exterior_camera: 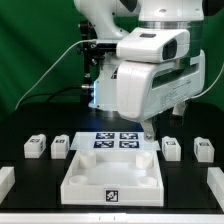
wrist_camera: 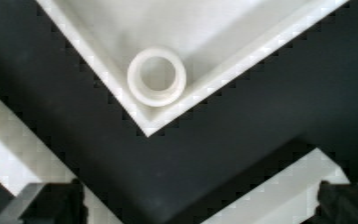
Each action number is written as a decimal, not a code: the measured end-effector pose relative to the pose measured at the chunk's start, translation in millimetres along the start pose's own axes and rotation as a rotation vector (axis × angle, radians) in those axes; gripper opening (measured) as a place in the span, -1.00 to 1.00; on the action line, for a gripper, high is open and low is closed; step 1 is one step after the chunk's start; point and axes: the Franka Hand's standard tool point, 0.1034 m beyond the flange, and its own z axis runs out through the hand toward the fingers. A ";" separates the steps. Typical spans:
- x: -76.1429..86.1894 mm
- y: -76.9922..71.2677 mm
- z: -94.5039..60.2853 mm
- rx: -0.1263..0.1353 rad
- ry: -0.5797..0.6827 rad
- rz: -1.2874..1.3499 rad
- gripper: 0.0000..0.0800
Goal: Assemble one leg
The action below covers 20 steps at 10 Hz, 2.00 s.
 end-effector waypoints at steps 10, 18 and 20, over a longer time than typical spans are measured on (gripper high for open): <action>-144.8 -72.9 100.7 0.052 0.016 -0.637 0.63; -142.2 -68.9 107.4 0.053 0.020 -0.610 -0.80; -140.4 -66.2 106.0 0.039 0.024 -0.610 -0.84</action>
Offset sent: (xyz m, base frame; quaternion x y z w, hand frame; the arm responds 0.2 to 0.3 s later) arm -0.0943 -0.0303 -0.0217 -0.0079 0.0250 -0.3297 0.9437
